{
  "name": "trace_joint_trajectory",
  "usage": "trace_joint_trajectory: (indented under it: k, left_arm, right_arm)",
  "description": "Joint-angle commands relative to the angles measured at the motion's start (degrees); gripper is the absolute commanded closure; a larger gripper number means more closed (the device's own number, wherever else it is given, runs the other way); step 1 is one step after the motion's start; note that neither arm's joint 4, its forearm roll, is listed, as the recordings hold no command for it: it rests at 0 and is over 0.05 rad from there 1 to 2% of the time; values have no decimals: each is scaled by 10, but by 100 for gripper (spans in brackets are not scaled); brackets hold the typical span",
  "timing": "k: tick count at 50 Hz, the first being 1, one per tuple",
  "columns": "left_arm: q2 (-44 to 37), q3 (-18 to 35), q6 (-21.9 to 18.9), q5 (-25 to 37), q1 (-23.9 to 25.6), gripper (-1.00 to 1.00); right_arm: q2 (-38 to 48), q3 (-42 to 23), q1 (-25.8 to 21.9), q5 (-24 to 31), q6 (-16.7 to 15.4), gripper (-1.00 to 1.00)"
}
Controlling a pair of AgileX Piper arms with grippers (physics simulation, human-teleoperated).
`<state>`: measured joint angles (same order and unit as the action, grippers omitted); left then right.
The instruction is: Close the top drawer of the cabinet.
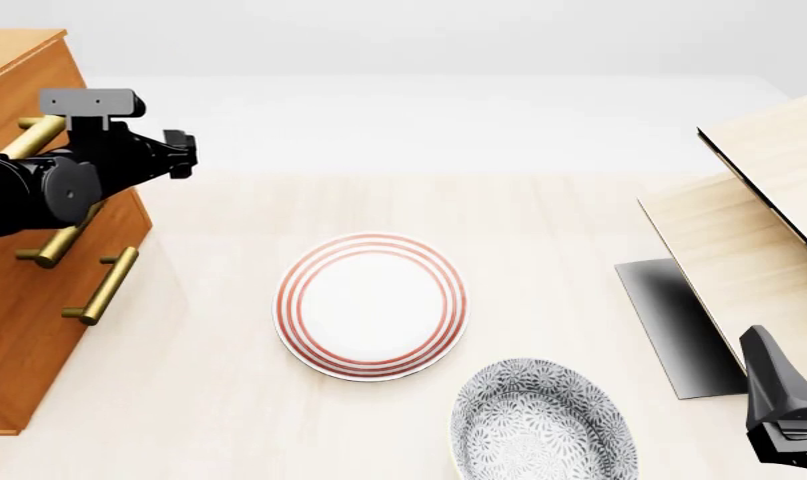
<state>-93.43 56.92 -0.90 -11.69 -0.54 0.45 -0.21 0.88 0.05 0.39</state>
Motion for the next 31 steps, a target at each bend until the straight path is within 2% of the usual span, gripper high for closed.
trace_joint_trajectory:
  k: [1, 31]
  left_arm:
    - [6, 1, -2, 0, -13, -100]
    - [30, -11, -1, 3, -41, -100]
  right_arm:
    - [0, 0, 0, 0, 0, -100]
    - [0, 0, 0, 0, 0, -100]
